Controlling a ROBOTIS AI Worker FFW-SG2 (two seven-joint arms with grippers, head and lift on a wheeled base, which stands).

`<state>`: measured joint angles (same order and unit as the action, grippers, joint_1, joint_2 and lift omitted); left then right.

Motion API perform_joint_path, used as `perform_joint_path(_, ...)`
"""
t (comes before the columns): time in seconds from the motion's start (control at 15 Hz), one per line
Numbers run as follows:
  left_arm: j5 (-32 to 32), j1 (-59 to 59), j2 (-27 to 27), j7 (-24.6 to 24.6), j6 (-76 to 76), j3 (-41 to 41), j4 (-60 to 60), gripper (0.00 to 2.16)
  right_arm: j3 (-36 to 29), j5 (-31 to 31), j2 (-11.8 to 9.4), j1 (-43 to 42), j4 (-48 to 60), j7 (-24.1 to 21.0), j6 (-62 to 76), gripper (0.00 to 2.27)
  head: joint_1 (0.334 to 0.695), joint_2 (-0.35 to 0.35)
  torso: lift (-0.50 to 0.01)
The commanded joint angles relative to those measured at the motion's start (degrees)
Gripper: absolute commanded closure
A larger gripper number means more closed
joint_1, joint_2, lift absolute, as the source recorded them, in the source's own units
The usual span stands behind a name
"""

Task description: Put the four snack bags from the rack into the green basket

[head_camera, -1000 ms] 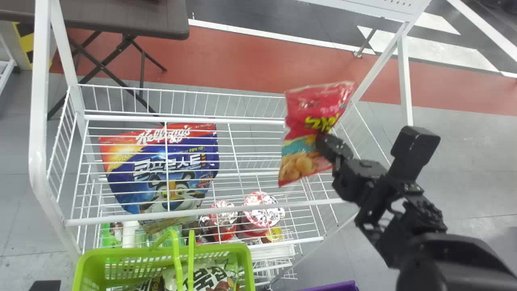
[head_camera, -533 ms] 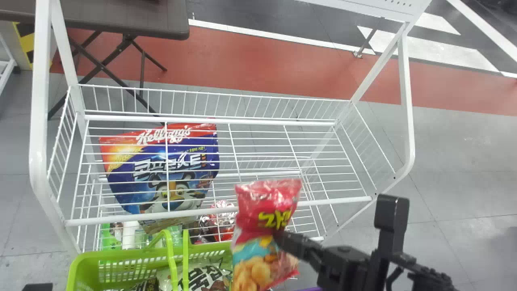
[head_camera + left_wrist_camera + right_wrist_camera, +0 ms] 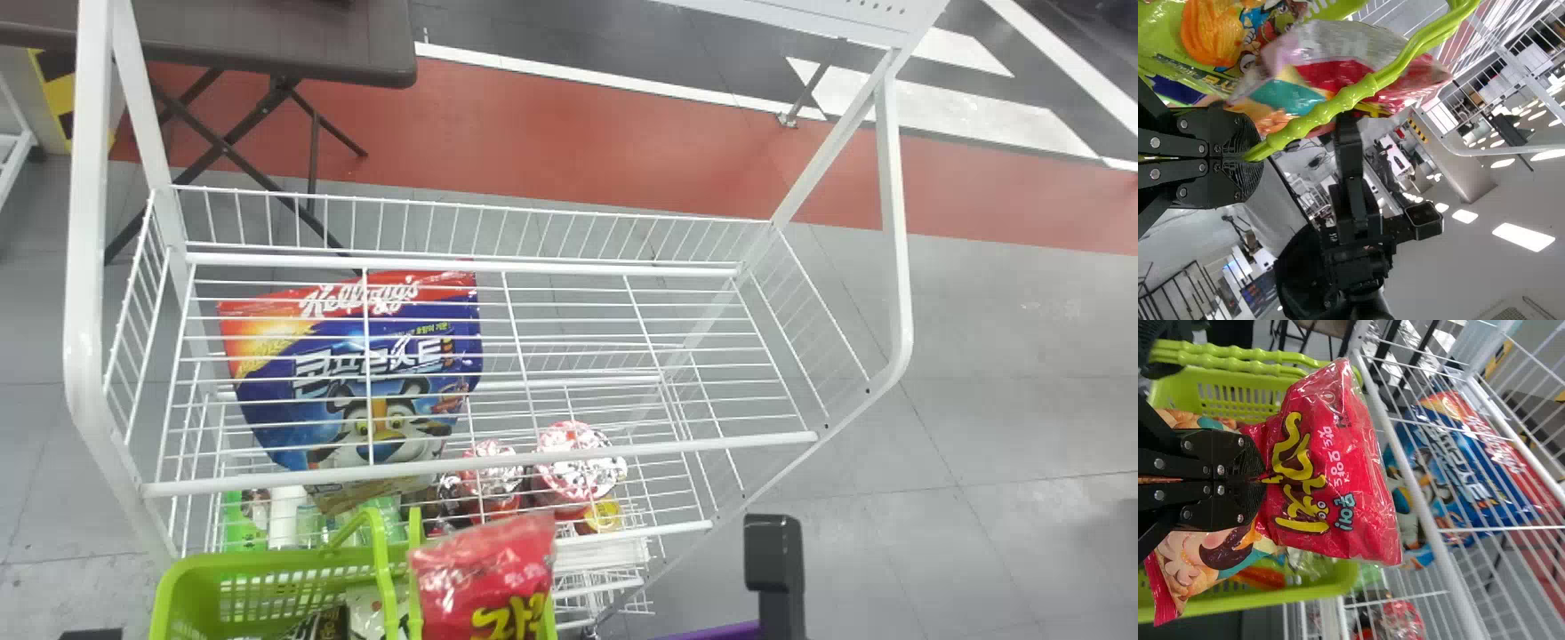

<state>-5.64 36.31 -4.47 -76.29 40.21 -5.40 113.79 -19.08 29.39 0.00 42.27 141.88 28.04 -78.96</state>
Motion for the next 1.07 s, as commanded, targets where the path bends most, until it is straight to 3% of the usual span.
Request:
perform_joint_path(0.0, 0.0, 0.3, 0.0, -0.1, 0.0, 0.0, 0.3, 2.03, 2.3, -1.4, 0.1, 0.1, -1.2, -0.4, -0.8, 2.16, 0.695, -0.35, -0.007)
perform_joint_path(0.6, 0.1, 0.8, 0.0, -0.2, 0.0, -0.3, 0.9, 2.03, 6.8, -9.7, 0.1, -4.0, -5.2, -7.6, -2.7, 2.15, 0.695, -0.35, -0.007)
perform_joint_path(0.67, 0.1, 0.9, 0.0, -0.2, 0.0, -0.3, 1.2, 2.03, 7.2, -10.4, 0.1, -4.8, -6.2, -7.8, -2.6, 2.02, 0.695, -0.35, -0.007)
perform_joint_path(0.8, 0.3, 1.0, 0.0, -0.1, -0.2, -0.2, 1.3, 2.03, 7.2, -9.0, 0.1, -4.4, -7.4, -5.7, 2.2, 1.43, 0.695, -0.35, -0.007)
perform_joint_path(0.93, 0.3, 1.0, 0.0, -0.1, -0.2, -0.2, 1.3, 2.03, 7.1, -7.4, 0.1, -2.9, -7.4, -3.5, 6.6, 0.13, 0.695, -0.35, -0.007)
perform_joint_path(1.0, 0.3, 1.0, 0.0, -0.1, -0.2, -0.2, 1.3, 2.03, 7.0, -7.3, 0.1, -2.6, -7.1, -2.6, 6.4, 0.0, 0.695, -0.35, -0.007)
